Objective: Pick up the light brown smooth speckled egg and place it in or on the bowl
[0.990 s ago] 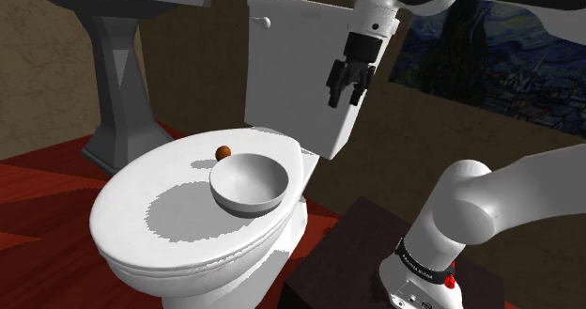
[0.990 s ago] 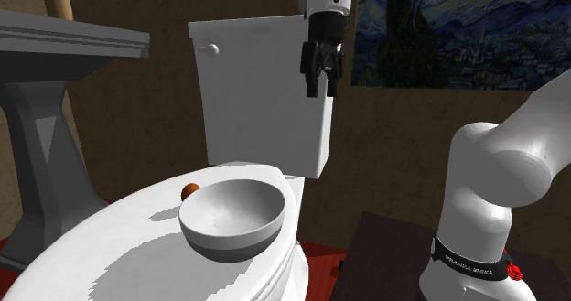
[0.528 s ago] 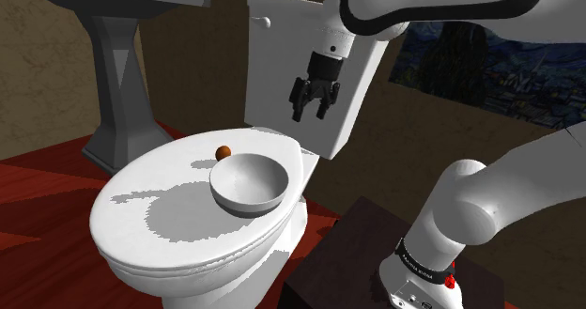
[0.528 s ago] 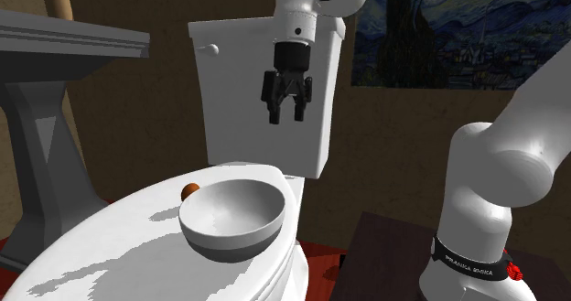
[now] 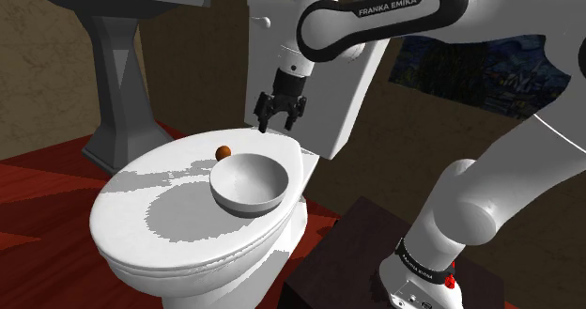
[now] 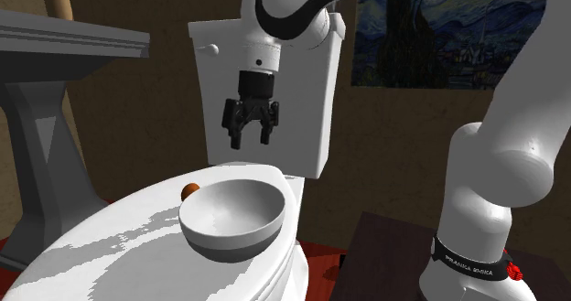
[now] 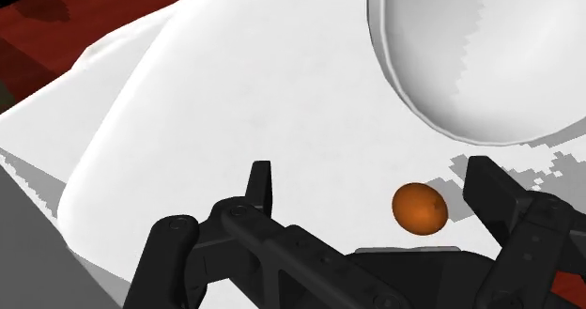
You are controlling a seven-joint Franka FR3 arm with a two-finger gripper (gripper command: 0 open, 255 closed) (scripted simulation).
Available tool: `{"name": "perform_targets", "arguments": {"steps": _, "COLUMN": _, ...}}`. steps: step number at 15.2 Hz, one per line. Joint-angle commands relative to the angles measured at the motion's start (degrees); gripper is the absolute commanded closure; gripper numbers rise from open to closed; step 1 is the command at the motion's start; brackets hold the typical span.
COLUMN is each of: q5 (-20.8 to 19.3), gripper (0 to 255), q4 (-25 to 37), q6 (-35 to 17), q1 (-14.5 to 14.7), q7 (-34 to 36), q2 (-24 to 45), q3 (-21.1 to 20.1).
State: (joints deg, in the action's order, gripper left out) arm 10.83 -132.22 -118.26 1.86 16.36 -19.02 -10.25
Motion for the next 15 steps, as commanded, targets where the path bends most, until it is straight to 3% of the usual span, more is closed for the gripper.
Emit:
{"name": "perform_targets", "arguments": {"steps": 1, "q5": 0.0, "gripper": 0, "q4": 1.4, "q6": -3.9, "q1": 0.2, "q7": 1.2, "q2": 4.5, "q3": -1.1}}
{"name": "perform_targets", "arguments": {"steps": 11, "q5": -3.9, "gripper": 0, "q4": 13.8, "q6": -15.7, "q1": 1.6, "q7": 7.1, "q2": 25.5, "q3": -3.8}}
{"name": "perform_targets", "arguments": {"steps": 15, "q5": -4.4, "gripper": 0, "q4": 13.2, "q6": -18.3, "q1": 2.0, "q7": 7.4, "q2": 27.6, "q3": -3.8}}
